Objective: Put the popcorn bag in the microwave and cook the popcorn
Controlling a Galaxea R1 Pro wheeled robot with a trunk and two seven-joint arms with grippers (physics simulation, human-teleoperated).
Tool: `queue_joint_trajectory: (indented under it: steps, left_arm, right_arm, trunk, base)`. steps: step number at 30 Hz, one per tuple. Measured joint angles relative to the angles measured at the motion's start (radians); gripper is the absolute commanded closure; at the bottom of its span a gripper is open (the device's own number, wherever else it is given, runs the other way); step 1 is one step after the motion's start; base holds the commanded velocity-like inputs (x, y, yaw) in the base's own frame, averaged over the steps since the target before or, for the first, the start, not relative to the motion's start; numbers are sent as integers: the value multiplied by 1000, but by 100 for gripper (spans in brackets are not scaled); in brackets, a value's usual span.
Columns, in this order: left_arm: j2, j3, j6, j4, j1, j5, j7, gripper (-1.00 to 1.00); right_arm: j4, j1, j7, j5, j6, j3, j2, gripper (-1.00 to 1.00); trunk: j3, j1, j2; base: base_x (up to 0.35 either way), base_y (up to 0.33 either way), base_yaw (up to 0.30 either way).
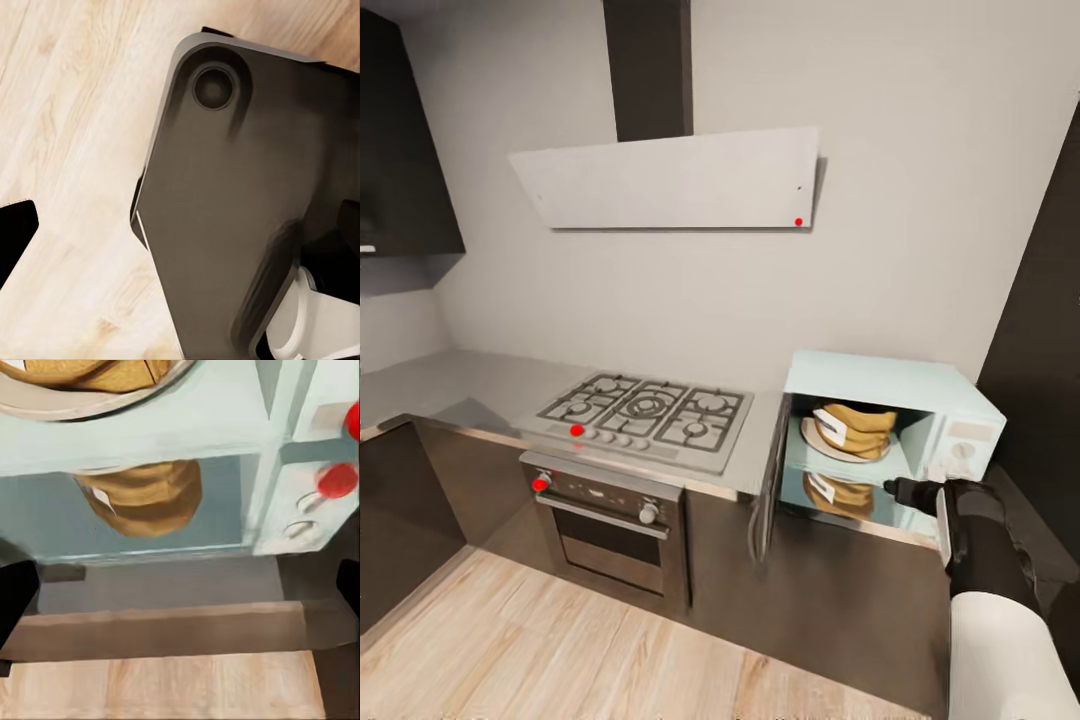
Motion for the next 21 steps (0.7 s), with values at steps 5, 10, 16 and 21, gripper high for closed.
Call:
queue_joint_trajectory:
  steps: [5,10,16,21]
  left_arm:
    - [1,-1,0,0,0,6,0,-100]
    - [1,3,0,0,0,6,0,-100]
    - [1,4,0,0,0,6,0,-100]
    - [2,4,0,0,0,7,0,-100]
  right_arm:
    - [29,177,4,31,11,38,2,-100]
    - [228,339,2,43,-87,45,1,-100]
    - [666,350,-24,44,-387,50,-12,-100]
    - [948,349,-63,41,-595,51,-15,-100]
  trunk:
    - [0,0,0]
    - [0,0,0]
    - [0,0,0]
    - [0,0,0]
  base:
    - [-18,-5,0]
    - [0,0,0]
    - [0,0,0]
    - [0,0,0]
